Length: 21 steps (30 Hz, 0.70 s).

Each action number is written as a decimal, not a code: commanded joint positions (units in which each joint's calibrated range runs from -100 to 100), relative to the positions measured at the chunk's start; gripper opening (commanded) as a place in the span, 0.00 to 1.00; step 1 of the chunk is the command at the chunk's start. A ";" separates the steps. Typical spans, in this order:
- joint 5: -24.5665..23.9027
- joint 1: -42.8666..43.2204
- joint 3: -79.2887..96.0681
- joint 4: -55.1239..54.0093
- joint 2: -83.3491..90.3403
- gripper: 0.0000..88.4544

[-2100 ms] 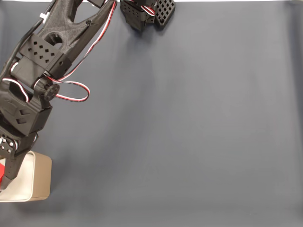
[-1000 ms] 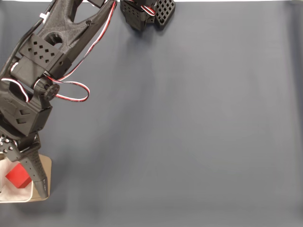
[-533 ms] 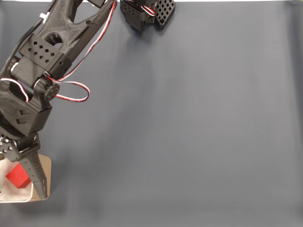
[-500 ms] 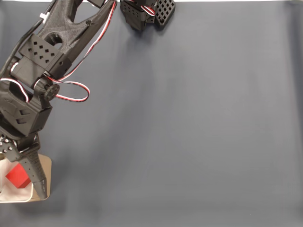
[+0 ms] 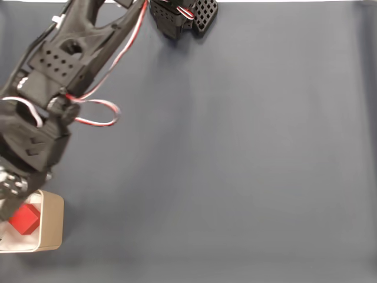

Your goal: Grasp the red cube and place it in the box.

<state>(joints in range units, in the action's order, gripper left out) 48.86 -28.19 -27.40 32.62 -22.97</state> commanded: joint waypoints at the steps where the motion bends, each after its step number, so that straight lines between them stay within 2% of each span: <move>1: -0.15 6.46 2.67 -1.88 11.01 0.00; 11: 0.00 21.94 34.51 -4.83 37.44 0.00; 21: 0.98 26.84 81.96 -7.37 71.93 0.00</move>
<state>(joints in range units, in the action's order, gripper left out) 49.35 -2.97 42.13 26.97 36.78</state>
